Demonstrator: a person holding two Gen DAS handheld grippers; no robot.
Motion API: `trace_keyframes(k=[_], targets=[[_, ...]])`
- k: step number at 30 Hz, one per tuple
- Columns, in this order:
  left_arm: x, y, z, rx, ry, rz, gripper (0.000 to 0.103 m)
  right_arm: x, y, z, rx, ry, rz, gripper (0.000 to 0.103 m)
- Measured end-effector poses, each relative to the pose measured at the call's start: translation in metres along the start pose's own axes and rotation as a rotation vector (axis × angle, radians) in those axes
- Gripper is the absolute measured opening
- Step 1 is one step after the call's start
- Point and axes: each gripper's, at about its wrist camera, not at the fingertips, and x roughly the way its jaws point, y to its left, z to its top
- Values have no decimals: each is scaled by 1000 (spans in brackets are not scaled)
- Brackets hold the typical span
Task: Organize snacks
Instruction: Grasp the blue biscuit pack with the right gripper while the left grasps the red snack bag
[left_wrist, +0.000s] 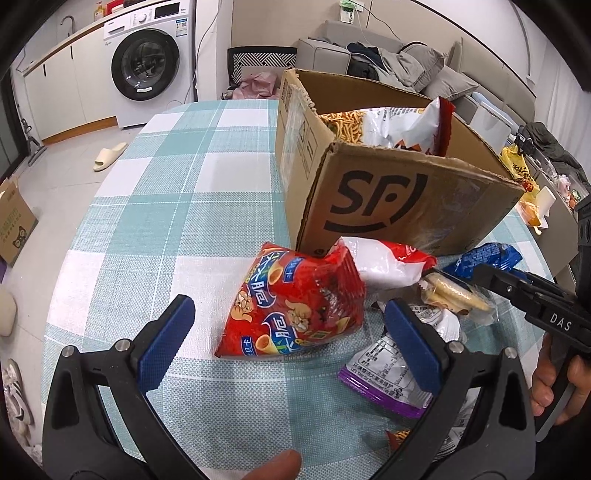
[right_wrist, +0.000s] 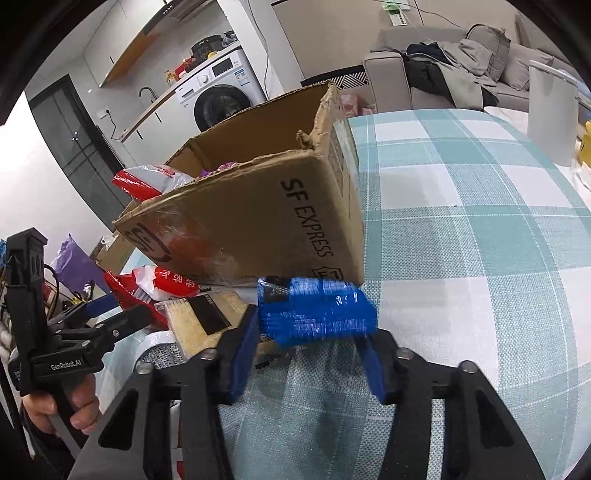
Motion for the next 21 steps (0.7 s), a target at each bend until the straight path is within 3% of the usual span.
trace_keyframes(k=[19,21], targets=[[9,12,-2,-38,4,11,102,-17,9,0,-34,-38,51,45],[11,12,-2,-36,8,-7,97,-17,10,0,-31,-37,51,45]])
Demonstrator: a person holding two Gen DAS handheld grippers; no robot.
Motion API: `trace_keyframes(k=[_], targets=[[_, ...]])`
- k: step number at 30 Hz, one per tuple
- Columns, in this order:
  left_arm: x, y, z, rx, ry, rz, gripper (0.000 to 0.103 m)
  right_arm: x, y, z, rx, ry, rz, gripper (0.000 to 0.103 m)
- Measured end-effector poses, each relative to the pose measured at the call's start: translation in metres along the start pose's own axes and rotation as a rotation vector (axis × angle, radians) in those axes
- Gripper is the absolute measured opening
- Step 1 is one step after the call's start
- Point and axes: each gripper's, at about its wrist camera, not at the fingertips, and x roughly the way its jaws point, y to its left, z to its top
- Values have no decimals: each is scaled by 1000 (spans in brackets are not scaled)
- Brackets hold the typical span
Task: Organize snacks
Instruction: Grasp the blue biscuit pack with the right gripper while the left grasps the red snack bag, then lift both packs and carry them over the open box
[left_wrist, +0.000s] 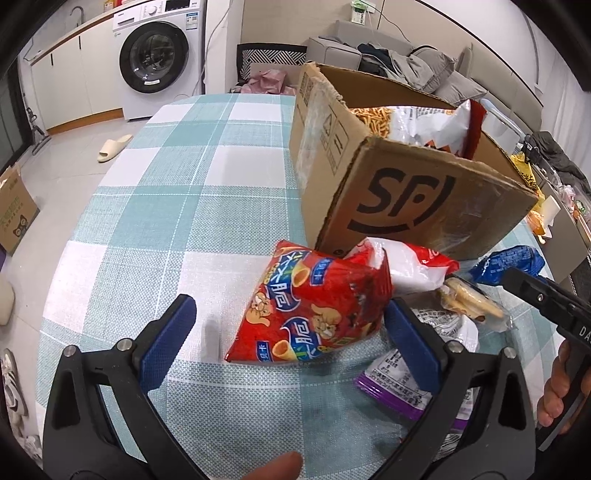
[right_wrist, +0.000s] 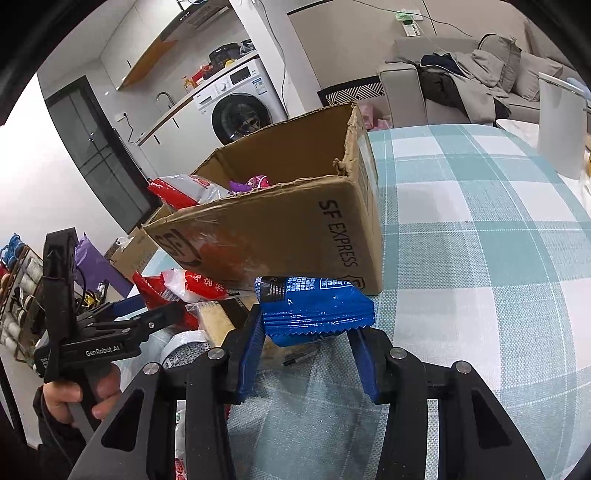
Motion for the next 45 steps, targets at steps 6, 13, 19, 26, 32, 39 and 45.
trace_keyframes(k=[6,13,19,26,32,39,45], targets=[[0,-6,-1,32,12,-56,65,-1,-1,1,4,-6,0,45],[-7,-7,0,41,-17,-93,49,-4,-1,2,2,-16,4,45],[-18,-7,3,42,-50,-94,48,-8,-2,3,0,-31,4,45],[-40,-7,6,43,-97,-96,48,-18,1,5,-12,-59,14,45],[-67,-12,8,48,-145,-109,49,-31,7,8,-27,-89,25,45],[-97,-20,10,55,-199,-125,49,-42,15,12,-45,-116,37,45],[-116,-24,10,57,-238,-128,49,-54,24,13,-67,-143,50,45]])
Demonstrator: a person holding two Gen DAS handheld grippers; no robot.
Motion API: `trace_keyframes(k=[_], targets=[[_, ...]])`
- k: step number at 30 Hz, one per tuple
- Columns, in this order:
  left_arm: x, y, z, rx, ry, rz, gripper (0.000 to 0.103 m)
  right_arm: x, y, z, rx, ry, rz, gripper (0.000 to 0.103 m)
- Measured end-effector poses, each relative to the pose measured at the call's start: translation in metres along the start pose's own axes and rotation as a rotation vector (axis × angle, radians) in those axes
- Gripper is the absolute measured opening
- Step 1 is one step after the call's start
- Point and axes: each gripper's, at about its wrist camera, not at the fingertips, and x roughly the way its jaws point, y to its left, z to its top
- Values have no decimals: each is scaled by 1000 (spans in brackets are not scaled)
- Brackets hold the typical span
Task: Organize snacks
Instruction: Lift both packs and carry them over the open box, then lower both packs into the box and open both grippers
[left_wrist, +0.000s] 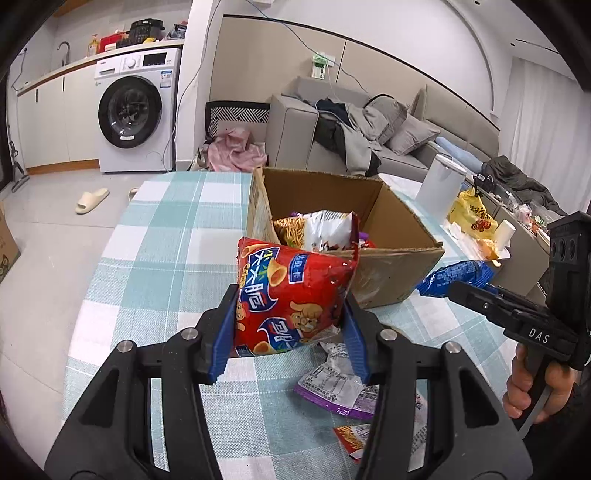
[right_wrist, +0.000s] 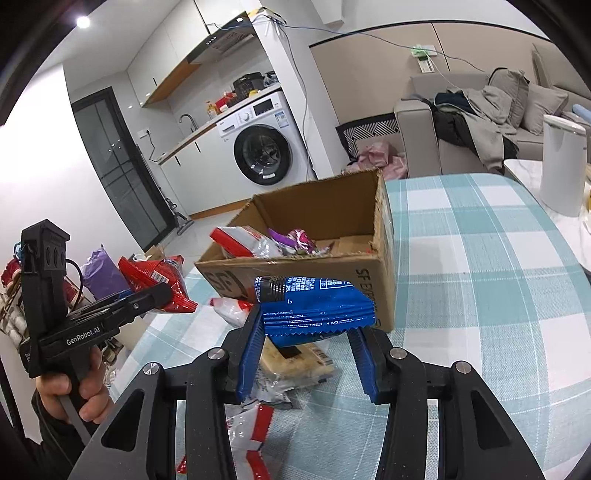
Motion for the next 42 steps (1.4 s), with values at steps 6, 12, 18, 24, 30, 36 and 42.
trace_keyframes(k=[6,12,18,24,30,36,42], targets=[[-10,-4,3,-1,-18,-4,49,-6,6,3,-15,-16,9,45],[-15,-8,10,1,-35,-6,49,-13,5,9,-15,-37,13,45],[-17,-17,22,20,-56,2,49,-17,6,22,-24,-71,33,45],[-8,-27,31,44,-52,0,49,-12,9,35,-24,-68,27,45],[9,-35,36,60,-39,3,49,-5,10,43,-24,-62,23,45],[28,-39,40,68,-27,4,49,7,8,48,-13,-43,23,45],[44,-42,44,80,-28,-7,49,19,8,50,-18,-25,13,45]])
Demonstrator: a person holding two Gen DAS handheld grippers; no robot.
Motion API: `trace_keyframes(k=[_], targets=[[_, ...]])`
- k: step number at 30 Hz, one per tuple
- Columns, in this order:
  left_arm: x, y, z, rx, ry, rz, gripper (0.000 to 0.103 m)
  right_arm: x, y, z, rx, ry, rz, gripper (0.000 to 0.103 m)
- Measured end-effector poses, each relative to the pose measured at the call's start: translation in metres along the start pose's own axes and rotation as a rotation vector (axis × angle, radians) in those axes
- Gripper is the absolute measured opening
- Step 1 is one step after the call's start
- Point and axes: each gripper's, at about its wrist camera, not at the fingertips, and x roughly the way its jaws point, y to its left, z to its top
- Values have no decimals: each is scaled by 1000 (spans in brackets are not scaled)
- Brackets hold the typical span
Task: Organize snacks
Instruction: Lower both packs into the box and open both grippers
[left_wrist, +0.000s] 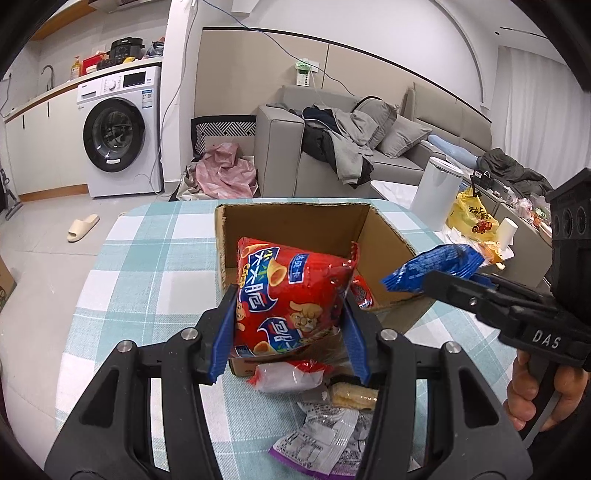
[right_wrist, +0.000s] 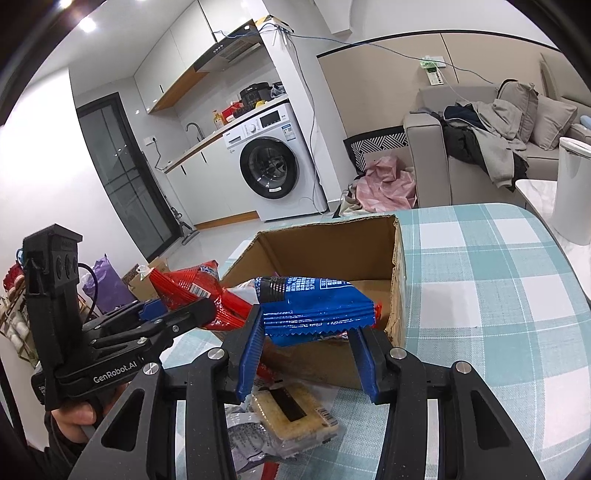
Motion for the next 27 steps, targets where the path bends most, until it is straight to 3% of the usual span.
trace_keyframes(k=[27], targets=[[55,-13,17,54,20,27,49,24,-17,14,7,25,-45,45]])
